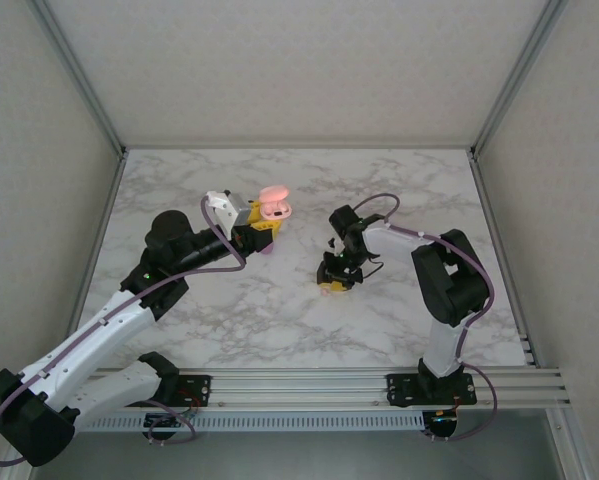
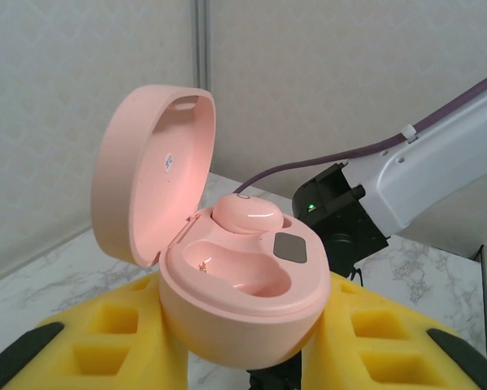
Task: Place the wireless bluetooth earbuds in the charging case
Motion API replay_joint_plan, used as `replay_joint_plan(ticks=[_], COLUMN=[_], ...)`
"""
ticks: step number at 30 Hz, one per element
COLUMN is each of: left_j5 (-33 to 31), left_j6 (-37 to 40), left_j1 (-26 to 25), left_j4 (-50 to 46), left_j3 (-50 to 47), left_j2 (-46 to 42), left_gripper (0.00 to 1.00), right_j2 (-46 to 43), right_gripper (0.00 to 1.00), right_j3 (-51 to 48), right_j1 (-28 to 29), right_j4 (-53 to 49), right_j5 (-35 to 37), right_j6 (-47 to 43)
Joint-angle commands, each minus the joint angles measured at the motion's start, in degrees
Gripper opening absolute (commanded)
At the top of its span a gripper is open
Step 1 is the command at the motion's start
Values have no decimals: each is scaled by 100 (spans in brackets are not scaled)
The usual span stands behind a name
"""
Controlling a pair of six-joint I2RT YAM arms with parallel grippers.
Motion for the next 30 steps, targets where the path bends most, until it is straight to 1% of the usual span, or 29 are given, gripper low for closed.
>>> replay_joint_plan(ticks=[1,5,11,13,20,26,30], left_j5=[-54,-55,-106,-146,-241,-239,-222], left_j6=[58,64,65,65,80,90,79], left_j1=[-11,-14,-10,-13,-11,-12,-11], left_j4=[59,63,46,43,-25,-78,-86], left_j3=[33,41,35,17,-19,-3,6], left_j2=[-16,-6,-16,-50,-197,-211,-209], left_gripper=[17,17,17,17,17,17,17], right_j2=[-59,-51,-66,2,344,621,760], right_gripper=[34,34,36,36,33,35,34], right_j3=[258,366,687,840,1064,1247,1312], right_j1=[68,109,220,282,387,381,382], right_j4=[-293,-431,-809,-910,-941,-830,-910], right_j5=[-10,49,683,777,621,412,337], right_j6=[-75,-83,-188,-307,-471,-628,-732])
